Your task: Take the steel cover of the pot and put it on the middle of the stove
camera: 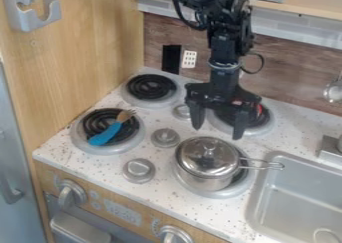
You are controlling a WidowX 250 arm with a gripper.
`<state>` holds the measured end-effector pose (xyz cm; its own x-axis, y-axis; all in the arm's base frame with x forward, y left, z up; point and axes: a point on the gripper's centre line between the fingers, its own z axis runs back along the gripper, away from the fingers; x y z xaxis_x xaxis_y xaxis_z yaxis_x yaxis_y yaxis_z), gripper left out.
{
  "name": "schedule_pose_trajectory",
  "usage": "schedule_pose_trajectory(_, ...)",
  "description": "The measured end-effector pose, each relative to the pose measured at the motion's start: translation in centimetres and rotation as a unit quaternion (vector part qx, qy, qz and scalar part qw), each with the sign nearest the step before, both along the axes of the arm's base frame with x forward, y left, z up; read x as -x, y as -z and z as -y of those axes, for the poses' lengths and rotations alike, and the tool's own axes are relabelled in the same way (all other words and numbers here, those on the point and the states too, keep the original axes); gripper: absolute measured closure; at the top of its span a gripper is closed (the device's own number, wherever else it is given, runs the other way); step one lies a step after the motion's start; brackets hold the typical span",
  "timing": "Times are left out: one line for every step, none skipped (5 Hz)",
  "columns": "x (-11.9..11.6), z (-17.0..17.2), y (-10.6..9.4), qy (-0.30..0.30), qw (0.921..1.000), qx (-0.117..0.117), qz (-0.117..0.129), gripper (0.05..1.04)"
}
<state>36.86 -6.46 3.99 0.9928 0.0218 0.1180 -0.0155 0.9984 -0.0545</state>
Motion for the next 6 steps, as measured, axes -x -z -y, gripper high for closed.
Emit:
schedule_pose_trajectory(0.5,-0.1,1.5,-0.003,0.9997,-0.004,-0.023,0.084)
schedule_pose_trajectory(-0.9,-0.1,0.3,-0.023,0.9996,-0.008,-0.010,0.084)
schedule_pose_trajectory(-1.0,-0.4,0.1,-0.031,0.9994,-0.013,-0.010,0.085)
schedule_pose_trajectory(-0.4,-0.5,0.5,-0.036,0.9990,-0.006,-0.025,0.084)
schedule_pose_trajectory(0.3,-0.6,2.5,-0.032,0.9976,-0.005,-0.061,0.084)
schedule_pose_trajectory(1.0,-0.4,4.0,-0.027,0.9956,0.000,-0.090,0.139)
